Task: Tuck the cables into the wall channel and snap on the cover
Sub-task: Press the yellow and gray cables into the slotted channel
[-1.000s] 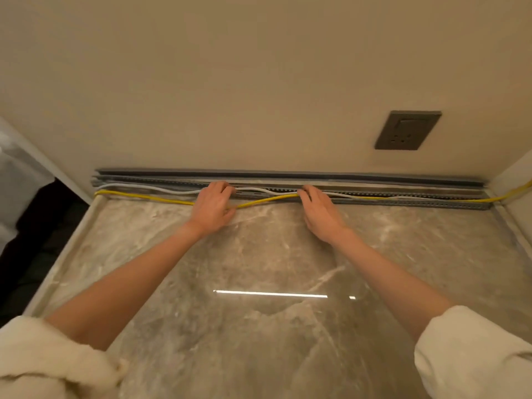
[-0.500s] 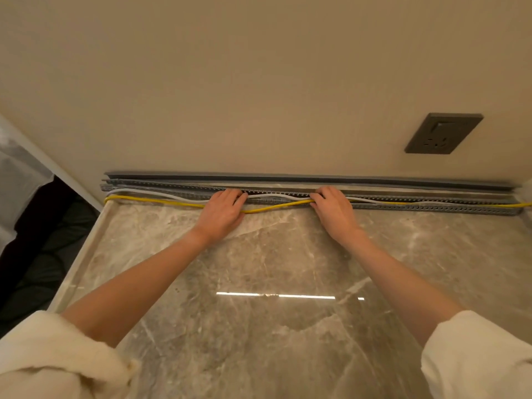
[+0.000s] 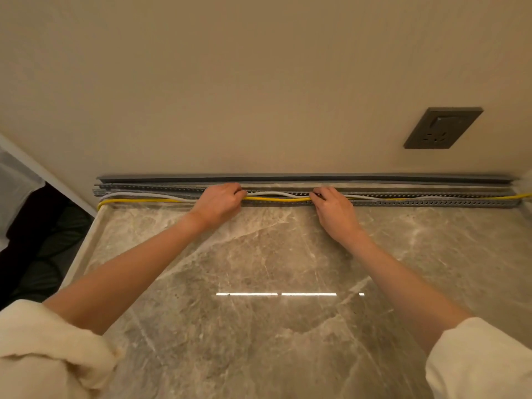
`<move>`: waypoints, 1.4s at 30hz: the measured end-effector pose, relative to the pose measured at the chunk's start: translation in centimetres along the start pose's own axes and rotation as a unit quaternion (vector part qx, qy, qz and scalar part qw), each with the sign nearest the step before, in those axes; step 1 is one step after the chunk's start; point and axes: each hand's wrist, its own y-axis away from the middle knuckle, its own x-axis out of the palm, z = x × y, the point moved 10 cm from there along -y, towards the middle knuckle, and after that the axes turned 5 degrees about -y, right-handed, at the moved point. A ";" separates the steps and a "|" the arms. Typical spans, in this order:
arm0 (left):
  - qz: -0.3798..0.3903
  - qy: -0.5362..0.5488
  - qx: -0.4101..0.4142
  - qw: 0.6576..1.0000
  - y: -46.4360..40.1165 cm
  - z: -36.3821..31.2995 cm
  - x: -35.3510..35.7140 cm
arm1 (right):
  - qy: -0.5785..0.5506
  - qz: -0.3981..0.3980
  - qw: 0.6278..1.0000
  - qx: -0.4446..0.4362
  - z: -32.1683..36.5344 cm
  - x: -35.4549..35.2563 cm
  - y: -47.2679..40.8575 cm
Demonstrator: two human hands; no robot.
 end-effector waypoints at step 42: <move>-0.025 0.132 -0.221 0.966 10.9 14.1 0.3 | -0.068 0.068 0.987 -0.131 17.5 2.3 -6.9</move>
